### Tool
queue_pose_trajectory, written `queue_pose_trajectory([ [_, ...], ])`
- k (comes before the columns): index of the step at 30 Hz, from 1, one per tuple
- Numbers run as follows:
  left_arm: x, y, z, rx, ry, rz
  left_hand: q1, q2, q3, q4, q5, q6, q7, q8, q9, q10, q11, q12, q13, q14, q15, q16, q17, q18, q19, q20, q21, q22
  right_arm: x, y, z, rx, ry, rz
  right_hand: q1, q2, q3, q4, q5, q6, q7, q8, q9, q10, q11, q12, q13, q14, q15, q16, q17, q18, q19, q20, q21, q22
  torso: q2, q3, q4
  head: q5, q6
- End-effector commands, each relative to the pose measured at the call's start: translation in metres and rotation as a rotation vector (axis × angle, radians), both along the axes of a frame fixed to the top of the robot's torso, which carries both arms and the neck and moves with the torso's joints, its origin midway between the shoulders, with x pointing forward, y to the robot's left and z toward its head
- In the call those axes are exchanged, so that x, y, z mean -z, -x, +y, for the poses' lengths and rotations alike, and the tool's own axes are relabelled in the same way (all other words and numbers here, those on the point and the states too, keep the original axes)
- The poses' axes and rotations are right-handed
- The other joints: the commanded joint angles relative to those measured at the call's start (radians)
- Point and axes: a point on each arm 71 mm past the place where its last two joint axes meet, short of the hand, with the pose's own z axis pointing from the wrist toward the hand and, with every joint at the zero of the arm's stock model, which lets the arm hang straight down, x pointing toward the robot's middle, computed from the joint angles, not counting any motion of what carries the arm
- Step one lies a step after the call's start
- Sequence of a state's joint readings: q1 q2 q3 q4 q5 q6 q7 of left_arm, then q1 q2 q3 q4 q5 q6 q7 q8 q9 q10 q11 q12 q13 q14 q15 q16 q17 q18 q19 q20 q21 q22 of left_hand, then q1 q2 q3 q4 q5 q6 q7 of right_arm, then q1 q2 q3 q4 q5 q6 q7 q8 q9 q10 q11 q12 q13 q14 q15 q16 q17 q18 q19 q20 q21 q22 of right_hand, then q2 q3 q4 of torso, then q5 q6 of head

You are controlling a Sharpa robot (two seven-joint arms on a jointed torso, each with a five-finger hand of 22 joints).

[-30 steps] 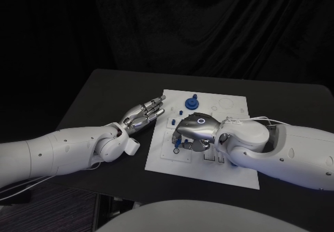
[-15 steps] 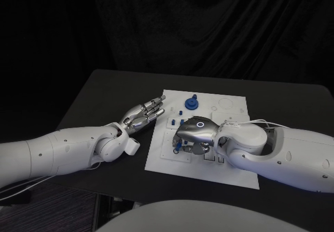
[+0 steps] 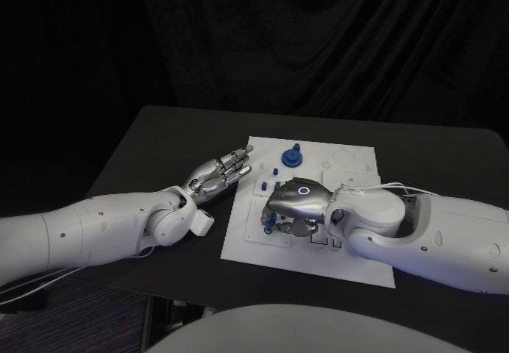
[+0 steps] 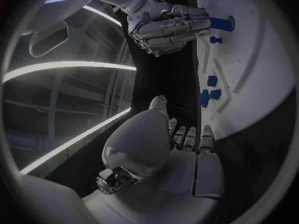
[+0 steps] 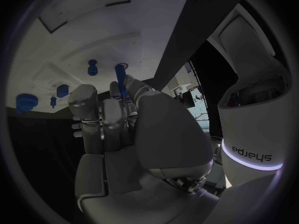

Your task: Assemble the parts on the task board

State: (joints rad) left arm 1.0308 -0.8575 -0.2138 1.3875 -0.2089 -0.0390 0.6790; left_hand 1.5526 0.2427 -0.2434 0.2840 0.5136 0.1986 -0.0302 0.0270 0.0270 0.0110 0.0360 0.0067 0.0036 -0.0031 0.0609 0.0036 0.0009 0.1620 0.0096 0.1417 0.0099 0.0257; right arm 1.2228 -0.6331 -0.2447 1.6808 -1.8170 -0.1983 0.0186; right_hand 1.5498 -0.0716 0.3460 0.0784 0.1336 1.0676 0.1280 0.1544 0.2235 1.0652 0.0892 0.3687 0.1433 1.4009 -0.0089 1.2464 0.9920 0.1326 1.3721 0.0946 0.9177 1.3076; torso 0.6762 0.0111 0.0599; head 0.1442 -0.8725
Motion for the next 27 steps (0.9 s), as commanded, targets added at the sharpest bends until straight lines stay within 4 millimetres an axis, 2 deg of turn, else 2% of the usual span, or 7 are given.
queue_pose_trajectory([
  [1, -0.007, 0.001, -0.002, 0.008, 0.065, -0.078, 0.008, -0.001, 0.007, 0.0, 0.003, -0.005, 0.0, 0.001, 0.0, -0.001, 0.009, -0.004, -0.001, 0.003, 0.007, -0.004, -0.001, -0.01, 0.001, 0.008, -0.001, 0.001, 0.007, 0.003, 0.0, -0.002, 0.027, 0.013, -0.001, -0.006, 0.0, -0.005, -0.007, 0.008, 0.002, -0.002, 0.002, 0.037, -0.028, 0.006, 0.001, 0.001, -0.007, -0.005, -0.003, -0.019, 0.0, -0.006, 0.005, 0.113, 0.002, -0.0011, 0.0011, 0.001, 0.0],
  [16, -0.006, 0.001, -0.002, 0.013, 0.066, -0.073, 0.009, 0.0, 0.008, 0.0, 0.003, -0.007, 0.0, 0.001, 0.0, -0.001, 0.01, -0.004, -0.001, 0.003, 0.008, -0.004, -0.001, -0.01, 0.001, 0.008, -0.001, 0.001, 0.013, 0.004, 0.003, 0.004, 0.035, 0.024, -0.001, -0.009, 0.0, -0.007, -0.008, 0.005, 0.002, -0.005, 0.003, 0.037, -0.028, 0.004, 0.002, -0.003, -0.007, -0.01, -0.01, -0.017, -0.004, -0.006, -0.006, 0.111, 0.002, 0.0, 0.0003, 0.0, 0.0],
  [20, -0.006, 0.001, -0.003, 0.014, 0.067, -0.072, 0.009, 0.0, 0.008, 0.0, 0.003, -0.007, 0.0, 0.001, 0.0, -0.001, 0.01, -0.004, -0.001, 0.003, 0.008, -0.004, -0.001, -0.01, 0.001, 0.008, -0.001, 0.001, 0.016, 0.003, 0.001, 0.024, 0.075, 0.037, -0.014, -0.016, 0.001, -0.002, -0.009, -0.024, 0.013, -0.027, -0.001, 0.006, -0.015, -0.019, -0.001, -0.02, 0.004, -0.03, -0.036, -0.012, -0.024, -0.001, -0.048, 0.101, 0.002, 0.0003, 0.0008, -0.001, 0.0],
  [22, -0.006, 0.001, -0.003, 0.014, 0.067, -0.072, 0.009, 0.001, 0.009, 0.0, 0.002, -0.007, 0.0, 0.001, 0.0, -0.001, 0.011, -0.004, -0.001, 0.003, 0.009, -0.004, -0.001, -0.01, 0.001, 0.009, -0.001, 0.001, 0.018, 0.002, 0.0, 0.039, 0.103, 0.045, -0.041, -0.038, -0.005, 0.013, -0.006, -0.114, 0.032, -0.082, -0.02, -0.088, 0.014, -0.064, -0.011, -0.061, 0.03, -0.066, -0.085, -0.004, -0.066, 0.016, -0.134, 0.082, 0.001, 0.0001, 0.001, -0.001, 0.0],
  [25, -0.006, 0.001, -0.003, 0.014, 0.067, -0.072, 0.009, 0.001, 0.009, 0.0, 0.002, -0.007, 0.0, 0.001, 0.0, -0.001, 0.011, -0.004, -0.001, 0.003, 0.009, -0.004, -0.001, -0.01, 0.001, 0.009, -0.001, 0.001, 0.019, 0.001, -0.002, 0.052, 0.119, 0.049, -0.055, -0.054, -0.021, 0.016, -0.009, -0.245, -0.006, -0.094, -0.048, -0.208, 0.04, -0.1, -0.016, -0.106, 0.049, -0.092, -0.126, 0.006, -0.11, 0.035, -0.215, 0.066, 0.001, -0.0004, 0.0007, 0.0, 0.0],
  [26, -0.006, 0.001, -0.003, 0.014, 0.067, -0.071, 0.009, 0.001, 0.009, 0.0, 0.002, -0.007, 0.0, 0.001, 0.0, -0.001, 0.011, -0.004, -0.001, 0.003, 0.009, -0.004, -0.001, -0.01, 0.001, 0.009, -0.001, 0.001, 0.019, 0.0, -0.003, 0.054, 0.118, 0.048, -0.055, -0.054, -0.021, 0.016, -0.009, -0.245, -0.006, -0.094, -0.048, -0.208, 0.04, -0.1, -0.016, -0.106, 0.049, -0.092, -0.126, 0.006, -0.11, 0.035, -0.215, 0.066, 0.001, -0.0003, 0.0005, 0.0, 0.0],
  [27, -0.006, 0.001, -0.003, 0.014, 0.066, -0.071, 0.009, 0.001, 0.009, 0.0, 0.002, -0.007, 0.0, 0.001, 0.0, -0.001, 0.011, -0.004, -0.001, 0.003, 0.009, -0.004, -0.001, -0.01, 0.001, 0.009, -0.001, 0.001, 0.019, 0.0, -0.004, 0.056, 0.114, 0.046, -0.068, -0.059, -0.037, 0.024, -0.018, -0.396, -0.027, -0.085, -0.083, -0.309, 0.057, -0.14, -0.03, -0.144, 0.048, -0.124, -0.172, 0.005, -0.143, 0.051, -0.28, 0.052, 0.001, -0.0004, 0.0002, 0.0, 0.0],
])
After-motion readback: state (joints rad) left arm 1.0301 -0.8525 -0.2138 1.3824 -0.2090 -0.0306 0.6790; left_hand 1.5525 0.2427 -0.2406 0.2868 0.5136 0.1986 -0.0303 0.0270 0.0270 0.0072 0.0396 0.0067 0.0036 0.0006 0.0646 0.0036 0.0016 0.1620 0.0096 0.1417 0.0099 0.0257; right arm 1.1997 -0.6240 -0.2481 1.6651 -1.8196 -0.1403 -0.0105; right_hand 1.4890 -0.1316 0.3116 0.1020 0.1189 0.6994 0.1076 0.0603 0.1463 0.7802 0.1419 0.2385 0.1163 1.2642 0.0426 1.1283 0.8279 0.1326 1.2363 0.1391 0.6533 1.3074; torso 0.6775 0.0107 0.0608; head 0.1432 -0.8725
